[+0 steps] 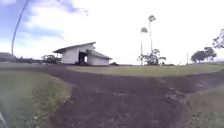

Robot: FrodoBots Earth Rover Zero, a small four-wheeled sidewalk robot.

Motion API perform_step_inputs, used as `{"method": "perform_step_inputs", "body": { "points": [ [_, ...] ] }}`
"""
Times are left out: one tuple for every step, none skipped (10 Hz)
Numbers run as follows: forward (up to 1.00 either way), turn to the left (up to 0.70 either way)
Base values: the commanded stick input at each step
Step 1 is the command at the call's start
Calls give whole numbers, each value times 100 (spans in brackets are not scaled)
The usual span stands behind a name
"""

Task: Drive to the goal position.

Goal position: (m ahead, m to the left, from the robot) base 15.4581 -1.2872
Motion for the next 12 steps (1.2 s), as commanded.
{"method": "perform_step_inputs", "body": {
  "points": [
    [70, 0],
    [70, 0],
    [70, 0],
    [70, 0],
    [70, 0],
    [70, 0],
    [70, 0],
    [70, 0],
    [70, 0],
    [70, 0],
    [70, 0],
    [70, 0]
  ]
}}
